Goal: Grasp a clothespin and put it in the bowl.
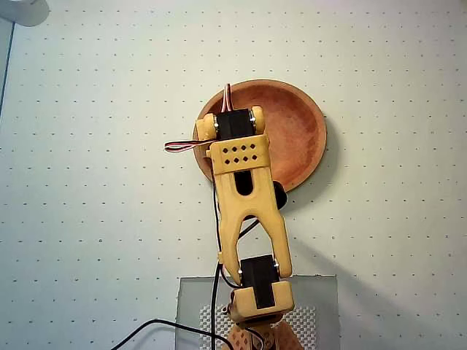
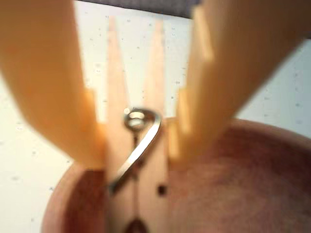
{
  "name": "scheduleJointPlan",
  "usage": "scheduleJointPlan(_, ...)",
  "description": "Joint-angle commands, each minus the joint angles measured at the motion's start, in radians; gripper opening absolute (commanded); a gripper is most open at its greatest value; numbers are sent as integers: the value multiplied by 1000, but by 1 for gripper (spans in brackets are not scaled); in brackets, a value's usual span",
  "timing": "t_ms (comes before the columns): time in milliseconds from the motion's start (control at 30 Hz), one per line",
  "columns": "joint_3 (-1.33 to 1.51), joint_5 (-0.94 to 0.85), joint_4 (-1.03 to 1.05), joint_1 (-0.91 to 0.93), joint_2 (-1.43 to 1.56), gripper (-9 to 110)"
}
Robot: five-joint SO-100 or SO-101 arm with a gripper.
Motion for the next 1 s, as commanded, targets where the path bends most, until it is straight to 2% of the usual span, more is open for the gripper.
scheduleJointPlan(0, -51, 6, -29, 6, 3, -3)
scheduleJointPlan(567, -265, 3, -112, 285, -143, -3)
scheduleJointPlan(967, -273, 8, -109, 285, -304, -3)
